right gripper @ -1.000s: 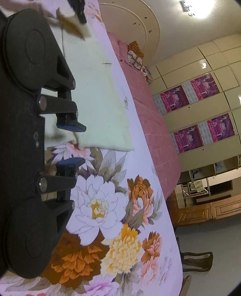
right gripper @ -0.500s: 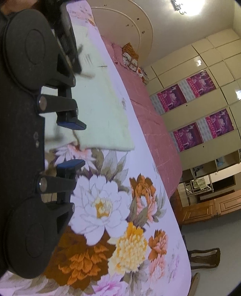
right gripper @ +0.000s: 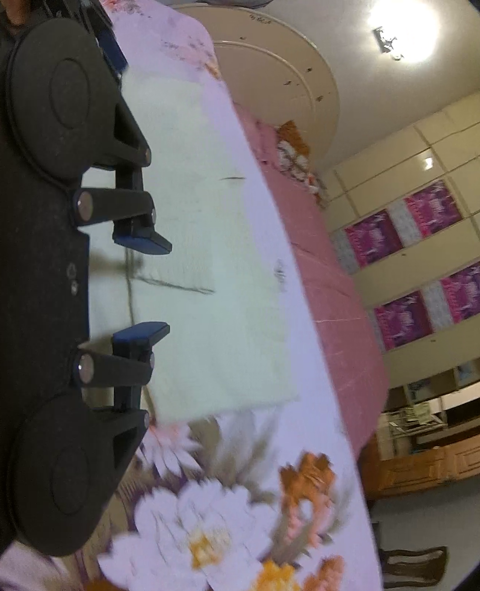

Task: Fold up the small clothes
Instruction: 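Grasp the hem with the left tool and fold it up toward the collar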

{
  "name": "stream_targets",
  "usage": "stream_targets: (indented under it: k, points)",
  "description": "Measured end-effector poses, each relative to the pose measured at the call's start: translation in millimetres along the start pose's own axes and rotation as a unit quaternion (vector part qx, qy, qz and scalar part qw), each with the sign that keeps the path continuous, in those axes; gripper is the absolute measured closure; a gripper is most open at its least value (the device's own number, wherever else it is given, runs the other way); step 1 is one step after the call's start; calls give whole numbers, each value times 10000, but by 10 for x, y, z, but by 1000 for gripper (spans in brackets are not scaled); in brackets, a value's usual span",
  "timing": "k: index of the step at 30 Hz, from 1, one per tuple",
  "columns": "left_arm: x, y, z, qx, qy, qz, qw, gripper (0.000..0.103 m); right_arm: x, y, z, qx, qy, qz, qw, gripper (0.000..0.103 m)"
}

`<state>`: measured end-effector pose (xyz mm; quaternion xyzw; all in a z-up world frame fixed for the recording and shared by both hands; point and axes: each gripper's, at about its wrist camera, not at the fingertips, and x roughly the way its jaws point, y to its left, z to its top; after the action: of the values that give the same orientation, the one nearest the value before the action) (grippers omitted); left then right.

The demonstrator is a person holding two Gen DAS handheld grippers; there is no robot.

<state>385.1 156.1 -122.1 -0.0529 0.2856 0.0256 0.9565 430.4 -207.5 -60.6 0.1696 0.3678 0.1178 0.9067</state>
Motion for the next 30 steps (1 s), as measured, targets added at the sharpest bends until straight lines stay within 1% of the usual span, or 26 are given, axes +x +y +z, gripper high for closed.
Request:
stream_targets:
  k: [2,3,4,5,7,9,10,11,14,16,19,21,22,23,25,27,30]
  points:
    - [43,150,-8,-144,81,70,9998,36,118,41,-26,2,83,-10,10000,64]
    - [78,176,-15,-193,126,51,9997,36,147,93,-32,-119,32,-86,9999,66]
    - [81,218,-18,-229,114,17,9997,36,169,148,-27,-253,20,-150,9996,77]
    - [91,197,-18,-226,87,10,9997,36,181,194,-12,-360,26,-161,9992,98]
    - [140,56,-17,-170,42,23,9998,36,132,260,30,-551,-145,-224,9981,99]
    - [122,-2,-24,-102,-33,57,9999,38,-36,250,118,-574,-558,-293,9964,99]
    - [162,-71,-16,-75,-56,74,9999,43,-113,208,160,-492,-731,-344,9955,99]
    - [188,-85,-6,-69,-41,80,9999,52,-167,169,201,-424,-837,-424,9947,99]
    - [308,-208,45,-57,34,51,10000,54,-212,64,251,-404,-775,-491,9950,99]
    - [301,-235,64,29,26,42,10000,54,-221,46,240,-434,-747,-496,9950,99]
    - [299,-270,79,125,9,27,9999,56,-275,-4,198,-386,-830,-585,9941,99]
    - [295,-281,80,119,17,-15,9999,71,-248,-57,189,-303,-792,-626,9944,99]
    - [306,-280,85,91,50,-83,9999,74,-238,-79,180,-301,-754,-655,9945,99]
    - [320,-289,93,73,69,-139,9999,82,-236,-101,177,-329,-745,-685,9943,99]
    - [334,-320,91,91,118,-257,9996,94,-247,-121,165,-408,-754,-729,9936,99]
    - [342,-356,87,162,101,-250,9995,96,-260,-149,149,-467,-763,-795,9928,99]
    - [375,-331,93,108,103,-266,9995,96,-271,-214,138,-457,-737,-843,9927,99]
